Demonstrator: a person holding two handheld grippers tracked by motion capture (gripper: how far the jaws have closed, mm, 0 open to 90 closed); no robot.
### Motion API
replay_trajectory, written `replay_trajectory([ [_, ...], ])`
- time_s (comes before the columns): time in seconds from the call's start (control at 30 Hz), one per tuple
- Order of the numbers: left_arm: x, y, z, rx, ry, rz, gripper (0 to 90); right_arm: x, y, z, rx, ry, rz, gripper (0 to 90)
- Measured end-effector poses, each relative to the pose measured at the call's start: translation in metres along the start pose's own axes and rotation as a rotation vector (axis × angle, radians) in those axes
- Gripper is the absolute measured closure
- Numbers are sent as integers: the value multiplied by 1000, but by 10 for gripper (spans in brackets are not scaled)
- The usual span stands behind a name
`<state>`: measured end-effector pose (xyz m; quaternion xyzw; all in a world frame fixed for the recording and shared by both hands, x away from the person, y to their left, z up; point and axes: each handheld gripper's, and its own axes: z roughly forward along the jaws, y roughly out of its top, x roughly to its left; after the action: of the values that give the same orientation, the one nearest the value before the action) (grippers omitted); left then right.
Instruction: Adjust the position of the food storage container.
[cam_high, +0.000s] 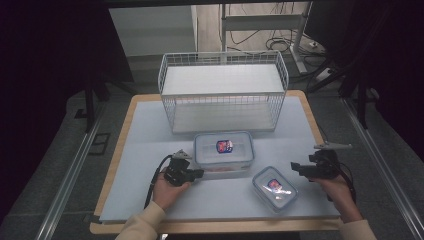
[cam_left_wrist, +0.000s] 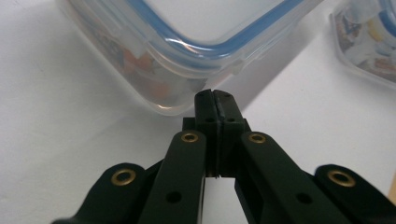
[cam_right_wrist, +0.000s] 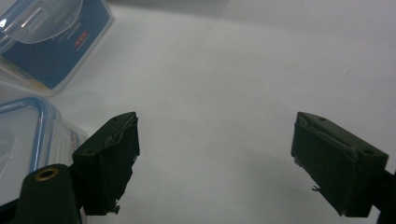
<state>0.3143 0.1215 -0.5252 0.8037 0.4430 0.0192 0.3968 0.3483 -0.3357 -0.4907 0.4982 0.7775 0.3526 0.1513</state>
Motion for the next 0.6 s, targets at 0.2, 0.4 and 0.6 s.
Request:
replay_trajectory([
  [0.2, 5, 2, -4, -15, 8, -6, 900, 0, 0, -1, -3, -2, -2, 148],
  [0.4, -1, -5, -12, -11, -2, 6, 900, 0, 2, -4, -28, 18, 26, 147],
  [0.6, 4, -16, -42, -59, -2, -12, 900, 5, 5, -8, -60, 63, 22, 148],
])
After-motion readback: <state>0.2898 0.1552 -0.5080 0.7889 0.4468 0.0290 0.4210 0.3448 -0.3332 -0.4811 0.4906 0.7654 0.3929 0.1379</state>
